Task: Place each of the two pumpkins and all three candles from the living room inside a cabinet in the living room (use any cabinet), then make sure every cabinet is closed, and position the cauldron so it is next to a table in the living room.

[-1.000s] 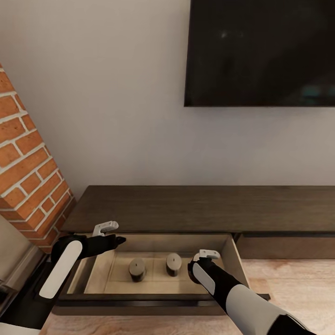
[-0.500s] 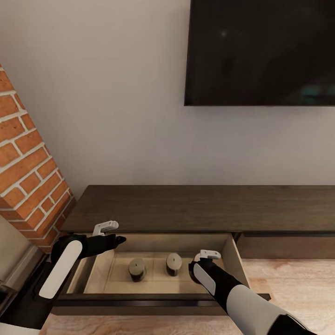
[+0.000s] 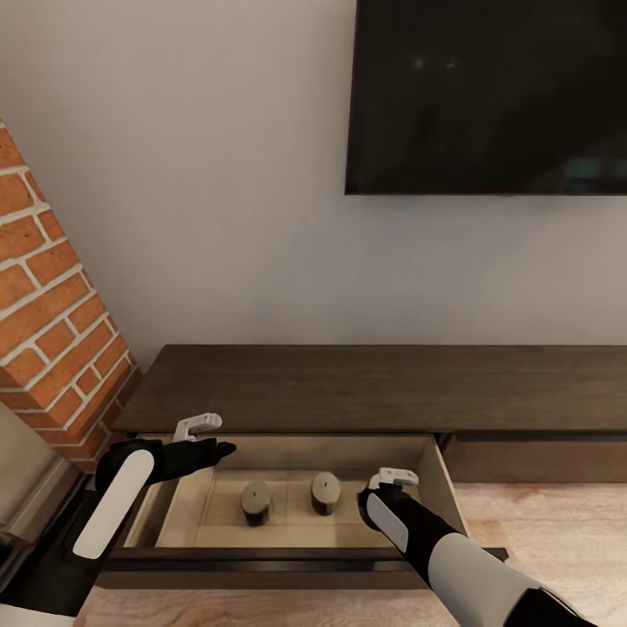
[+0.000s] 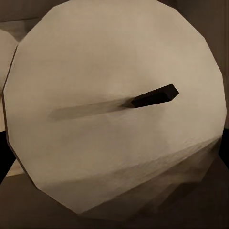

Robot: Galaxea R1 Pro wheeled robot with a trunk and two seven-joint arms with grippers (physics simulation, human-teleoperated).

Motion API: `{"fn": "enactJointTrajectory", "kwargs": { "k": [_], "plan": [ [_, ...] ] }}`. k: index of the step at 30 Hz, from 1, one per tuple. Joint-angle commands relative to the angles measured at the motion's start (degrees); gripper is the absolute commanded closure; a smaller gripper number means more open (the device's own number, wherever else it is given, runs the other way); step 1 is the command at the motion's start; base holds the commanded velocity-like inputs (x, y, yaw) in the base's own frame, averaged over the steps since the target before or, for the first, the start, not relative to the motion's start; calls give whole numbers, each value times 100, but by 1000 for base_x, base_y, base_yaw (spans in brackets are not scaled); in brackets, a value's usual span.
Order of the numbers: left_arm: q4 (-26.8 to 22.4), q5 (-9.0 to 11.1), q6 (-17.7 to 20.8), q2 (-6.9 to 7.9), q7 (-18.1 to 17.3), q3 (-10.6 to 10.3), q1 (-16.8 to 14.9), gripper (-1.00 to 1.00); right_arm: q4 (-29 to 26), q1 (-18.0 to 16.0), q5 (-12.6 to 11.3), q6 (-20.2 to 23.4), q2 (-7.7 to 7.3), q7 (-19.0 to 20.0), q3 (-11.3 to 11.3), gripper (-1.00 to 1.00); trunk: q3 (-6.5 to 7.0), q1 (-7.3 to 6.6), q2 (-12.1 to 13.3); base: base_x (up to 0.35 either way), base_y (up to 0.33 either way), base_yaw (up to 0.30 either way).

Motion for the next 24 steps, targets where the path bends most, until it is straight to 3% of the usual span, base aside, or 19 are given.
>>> {"fn": "enactJointTrajectory", "kwargs": {
  "k": [1, 13, 24],
  "plan": [
    [-5, 58, 7, 5, 59, -10, -4, -100, -9, -6, -35, 28, -9, -42, 46, 100, -5, -1, -2, 0, 0, 0],
    [-5, 58, 7, 5, 61, -10, -4, -100, -9, -6, -35, 21, -25, -44, 39, 100, -166, 197, -363, 0, 0, 0],
    [-5, 62, 7, 5, 58, -10, -4, -100, -5, -6, -37, 21, -60, -45, 37, 100, -166, 197, -363, 0, 0, 0]
  ]
}}
